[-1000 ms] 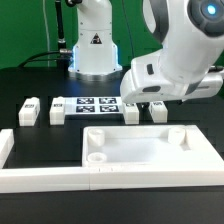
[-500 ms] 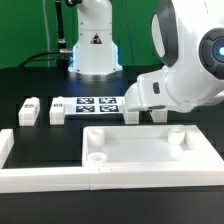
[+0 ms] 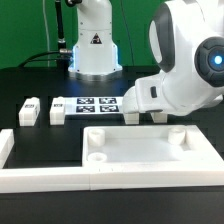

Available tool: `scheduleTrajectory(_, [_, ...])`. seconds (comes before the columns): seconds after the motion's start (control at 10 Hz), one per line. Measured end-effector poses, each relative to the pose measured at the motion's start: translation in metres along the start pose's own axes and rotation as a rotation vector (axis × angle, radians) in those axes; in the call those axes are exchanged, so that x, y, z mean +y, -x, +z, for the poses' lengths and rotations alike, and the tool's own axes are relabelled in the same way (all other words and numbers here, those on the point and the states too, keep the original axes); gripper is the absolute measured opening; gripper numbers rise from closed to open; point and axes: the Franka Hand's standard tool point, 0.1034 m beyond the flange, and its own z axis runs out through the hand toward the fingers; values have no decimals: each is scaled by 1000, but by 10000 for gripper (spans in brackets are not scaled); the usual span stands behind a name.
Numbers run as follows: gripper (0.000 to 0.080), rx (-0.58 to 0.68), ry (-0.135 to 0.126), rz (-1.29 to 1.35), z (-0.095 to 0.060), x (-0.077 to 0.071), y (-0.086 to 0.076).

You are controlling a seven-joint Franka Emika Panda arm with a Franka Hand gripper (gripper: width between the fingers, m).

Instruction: Assemble desk

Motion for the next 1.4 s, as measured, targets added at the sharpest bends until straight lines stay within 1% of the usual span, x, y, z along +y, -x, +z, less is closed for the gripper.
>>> scheduleTrajectory(0.1, [649, -6, 4, -1, 4, -2, -1])
scheduleTrajectory(0.4, [630, -6, 4, -5, 3, -2, -1])
scheduleTrajectory(0.5, [450, -6, 4, -5, 3, -2, -1])
scheduleTrajectory(0.6, [301, -6, 4, -5, 3, -2, -1])
scheduleTrajectory(0.8, [288, -6, 4, -5, 3, -2, -1])
scheduleTrajectory(1.2, [288, -5, 4, -5, 3, -2, -1])
scheduleTrajectory(1.3, [288, -4, 3, -14, -3, -2, 1])
scheduleTrajectory(1.4, [290, 33, 0, -37, -31, -1, 10])
